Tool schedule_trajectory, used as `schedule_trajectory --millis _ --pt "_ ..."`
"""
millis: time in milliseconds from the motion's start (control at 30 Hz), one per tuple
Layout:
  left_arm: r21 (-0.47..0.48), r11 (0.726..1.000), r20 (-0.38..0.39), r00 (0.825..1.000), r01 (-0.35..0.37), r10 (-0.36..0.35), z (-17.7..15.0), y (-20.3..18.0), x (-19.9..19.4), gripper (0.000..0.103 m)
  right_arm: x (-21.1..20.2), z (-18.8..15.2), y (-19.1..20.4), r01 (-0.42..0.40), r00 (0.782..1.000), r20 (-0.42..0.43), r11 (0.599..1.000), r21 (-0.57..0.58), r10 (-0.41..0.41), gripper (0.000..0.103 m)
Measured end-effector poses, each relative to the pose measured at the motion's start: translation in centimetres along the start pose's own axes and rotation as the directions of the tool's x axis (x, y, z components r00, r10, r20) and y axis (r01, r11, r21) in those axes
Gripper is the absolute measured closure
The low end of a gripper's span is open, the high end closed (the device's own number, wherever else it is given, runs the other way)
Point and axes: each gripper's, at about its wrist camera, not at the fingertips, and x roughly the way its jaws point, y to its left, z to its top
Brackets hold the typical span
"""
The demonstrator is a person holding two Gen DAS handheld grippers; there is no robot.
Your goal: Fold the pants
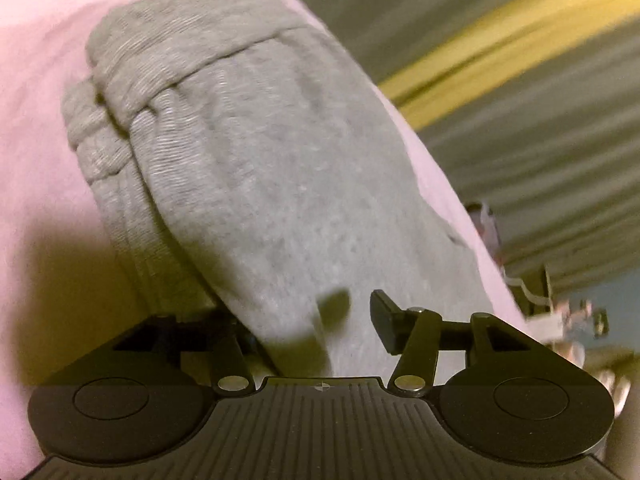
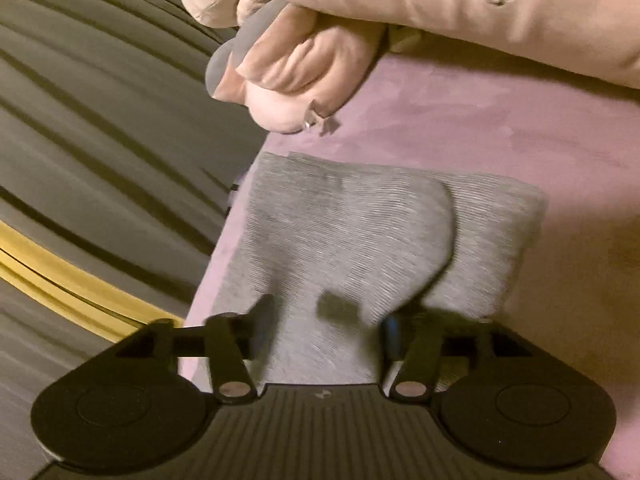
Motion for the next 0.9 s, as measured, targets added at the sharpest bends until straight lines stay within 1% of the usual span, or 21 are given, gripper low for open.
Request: schedule_trajectory --millis 33,67,100,167,233,267,333,367,400,433,467,500,533,567,600,633,667,700,733,767,900 --pt "-0.037 0.999 0.000 1.000 -0.003 0.003 0.0 0.0 -0.4 0.046 0.2 0.0 -0.1 0.013 1.000 -0.003 1.000 -0.002 -0.013 0.051" --pt "-0.058 0.998 0.009 1.000 0.001 -0.001 -0.1 0.5 -0.5 0.048 0.6 0.0 0.1 0.032 0.999 0.001 0.999 -0.008 -0.032 0.069" --pt "-0.064 0.998 0.020 1.000 0.001 0.000 -0.2 0.4 0.0 0.048 0.9 0.0 0.4 0.064 0.998 0.010 0.998 -0.020 -0.063 0.098" --pt "-0.051 0.999 0.030 0.999 -0.015 0.016 -0.5 0.6 -0.5 0.057 1.6 0.5 1.3 0.142 0.990 -0.005 0.989 -0.048 -0.142 0.097" --pt "-0.041 0.998 0.042 0.998 -0.036 0.038 -0.4 0.5 -0.2 0.064 2.0 1.2 3.5 0.169 0.985 -0.009 0.980 -0.108 -0.171 0.097" --pt "-0.043 0.998 0.048 0.998 -0.038 0.040 -0.5 -0.1 -0.2 0.066 1.6 1.4 4.8 0.157 0.987 0.001 0.977 -0.148 -0.158 0.098" --pt "-0.058 0.998 0.053 0.998 -0.023 0.026 0.1 -0.4 -0.4 0.066 -0.2 2.4 8.1 0.033 0.998 0.059 0.983 -0.183 -0.023 0.098" --pt "-0.060 0.998 0.053 0.998 -0.016 0.019 0.2 -0.3 -0.2 0.066 -1.7 2.8 9.2 -0.087 0.989 0.102 0.981 -0.176 0.106 0.098" --pt "-0.053 0.999 0.057 0.998 -0.006 0.009 0.1 -0.4 -0.3 0.066 -3.2 3.2 9.7 -0.210 0.960 0.145 0.960 -0.184 0.237 0.098" --pt "-0.042 0.999 0.061 0.998 -0.002 0.005 0.1 -0.1 -1.4 0.066 -4.8 3.3 10.1 -0.298 0.922 0.188 0.930 -0.213 0.338 0.098" --pt "-0.030 1.000 0.060 0.998 -0.006 0.007 0.1 -0.1 -1.5 0.064 -6.2 3.3 10.0 -0.343 0.890 0.223 0.907 -0.245 0.397 0.098" --pt "-0.027 1.000 0.055 0.998 -0.011 0.013 -0.1 0.0 -1.7 0.064 -7.1 3.1 9.6 -0.339 0.879 0.252 0.901 -0.270 0.406 0.097" --pt "-0.032 0.999 0.048 0.999 -0.021 0.023 -0.1 0.3 -1.7 0.063 -7.4 2.8 9.0 -0.273 0.894 0.275 0.918 -0.289 0.353 0.097" --pt "-0.038 0.999 0.047 0.998 -0.035 0.037 -0.2 0.7 -2.0 0.063 -7.0 2.5 8.2 -0.170 0.927 0.276 0.939 -0.299 0.256 0.097" --pt "-0.048 0.998 0.047 0.998 -0.045 0.047 -0.4 1.2 -2.3 0.063 -6.0 2.1 7.0 -0.049 0.959 0.251 0.949 -0.311 0.132 0.097" --pt "-0.058 0.997 0.043 0.998 -0.041 0.044 -0.5 1.6 -2.5 0.062 -4.7 1.8 5.6 0.057 0.977 0.212 0.949 -0.310 0.010 0.097" --pt "-0.065 0.997 0.040 0.998 -0.040 0.043 -0.4 1.7 -2.5 0.061 -3.1 1.3 4.1 0.171 0.979 0.159 0.937 -0.304 -0.128 0.096" --pt "-0.073 0.996 0.036 0.998 -0.042 0.045 -0.3 1.7 -2.6 0.060 -1.5 0.9 2.6 0.278 0.961 0.085 0.916 -0.290 -0.265 0.096" --pt "-0.076 0.996 0.035 0.998 -0.043 0.046 -0.2 1.6 -2.8 0.056 -0.8 0.5 1.3 0.311 0.949 0.039 0.912 -0.269 -0.312 0.096" --pt "-0.073 0.996 0.037 0.998 -0.049 0.052 -0.1 1.4 -3.1 0.049 -1.4 0.0 0.7 0.276 0.961 0.079 0.929 -0.246 -0.264 0.096" --pt "-0.032 0.996 0.090 0.992 -0.081 0.083 0.1 0.3 -4.8 0.048 -2.2 0.4 0.8 0.277 0.961 0.078 0.939 -0.203 -0.267 0.096"
